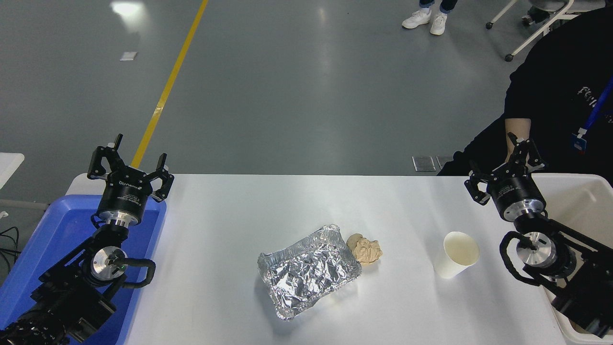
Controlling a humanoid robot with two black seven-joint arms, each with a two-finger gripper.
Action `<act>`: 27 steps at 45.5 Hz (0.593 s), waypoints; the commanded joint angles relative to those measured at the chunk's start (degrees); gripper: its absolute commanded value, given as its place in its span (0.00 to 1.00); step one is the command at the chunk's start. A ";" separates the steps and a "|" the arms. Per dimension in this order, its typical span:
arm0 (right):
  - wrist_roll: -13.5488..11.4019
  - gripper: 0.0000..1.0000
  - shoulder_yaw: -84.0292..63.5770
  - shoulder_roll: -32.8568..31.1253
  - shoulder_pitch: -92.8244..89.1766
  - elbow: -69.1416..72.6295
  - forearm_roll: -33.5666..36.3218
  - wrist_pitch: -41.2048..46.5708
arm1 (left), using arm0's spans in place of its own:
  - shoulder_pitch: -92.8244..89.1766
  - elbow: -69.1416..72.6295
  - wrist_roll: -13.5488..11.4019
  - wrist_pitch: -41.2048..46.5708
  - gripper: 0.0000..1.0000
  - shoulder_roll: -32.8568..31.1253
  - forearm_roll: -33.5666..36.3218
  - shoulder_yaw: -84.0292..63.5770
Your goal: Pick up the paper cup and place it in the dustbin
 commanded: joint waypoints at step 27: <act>0.00 1.00 -0.09 0.97 0.94 0.54 0.00 -0.18 | 0.00 0.00 0.00 0.00 0.98 0.00 0.00 0.09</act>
